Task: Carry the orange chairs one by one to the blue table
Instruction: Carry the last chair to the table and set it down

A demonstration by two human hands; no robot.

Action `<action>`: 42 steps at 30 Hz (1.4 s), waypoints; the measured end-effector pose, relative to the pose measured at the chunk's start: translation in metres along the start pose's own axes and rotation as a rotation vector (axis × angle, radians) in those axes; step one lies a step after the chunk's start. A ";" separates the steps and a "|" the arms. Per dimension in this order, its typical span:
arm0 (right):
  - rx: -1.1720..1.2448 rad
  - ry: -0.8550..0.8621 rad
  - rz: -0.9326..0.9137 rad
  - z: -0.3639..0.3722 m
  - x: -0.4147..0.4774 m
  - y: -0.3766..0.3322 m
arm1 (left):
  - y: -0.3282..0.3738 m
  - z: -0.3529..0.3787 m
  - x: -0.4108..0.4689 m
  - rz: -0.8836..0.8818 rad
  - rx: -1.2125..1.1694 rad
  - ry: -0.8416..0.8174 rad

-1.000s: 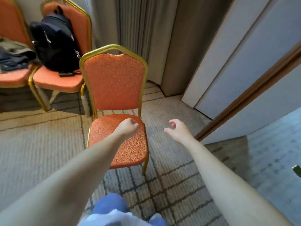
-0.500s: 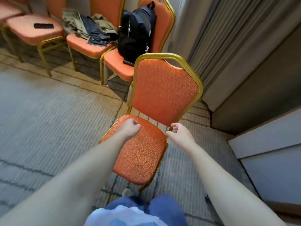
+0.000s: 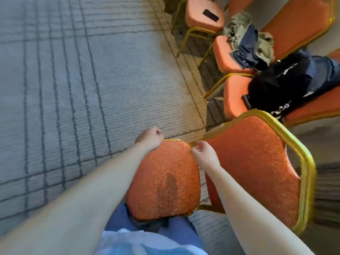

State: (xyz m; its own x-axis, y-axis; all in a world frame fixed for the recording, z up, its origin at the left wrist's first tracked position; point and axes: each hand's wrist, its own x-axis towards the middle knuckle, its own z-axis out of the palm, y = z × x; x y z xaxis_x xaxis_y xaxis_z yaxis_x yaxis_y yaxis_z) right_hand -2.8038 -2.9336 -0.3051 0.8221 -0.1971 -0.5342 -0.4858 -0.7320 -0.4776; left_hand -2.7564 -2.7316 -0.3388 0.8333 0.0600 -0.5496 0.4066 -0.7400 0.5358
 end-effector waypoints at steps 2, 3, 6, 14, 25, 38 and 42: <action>-0.050 -0.078 -0.068 -0.005 0.020 0.003 | -0.004 0.005 -0.003 -0.103 -0.060 0.065; -0.070 -0.120 -0.097 -0.008 0.029 0.006 | -0.007 0.009 -0.004 -0.154 -0.091 0.097; -0.095 -0.199 -0.136 -0.012 0.048 0.016 | -0.015 0.018 -0.009 -0.275 -0.168 0.179; -0.133 -0.312 -0.126 0.003 0.101 0.056 | -0.047 0.055 -0.005 -0.446 -0.274 0.233; -0.044 -0.265 -0.014 0.083 0.181 0.102 | -0.126 0.125 0.064 -0.552 -0.354 0.241; 0.085 -0.102 0.181 0.161 0.233 0.194 | -0.233 0.202 0.131 -0.575 -0.319 0.381; 0.150 -0.105 0.208 0.177 0.245 0.208 | -0.232 0.205 0.135 -0.549 -0.338 0.453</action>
State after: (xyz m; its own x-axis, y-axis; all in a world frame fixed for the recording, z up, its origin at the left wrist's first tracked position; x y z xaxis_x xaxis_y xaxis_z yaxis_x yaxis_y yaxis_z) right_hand -2.7557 -3.0188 -0.6586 0.6686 -0.2581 -0.6974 -0.6857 -0.5768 -0.4439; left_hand -2.8150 -2.6897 -0.6686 0.5224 0.6784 -0.5166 0.8354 -0.2859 0.4694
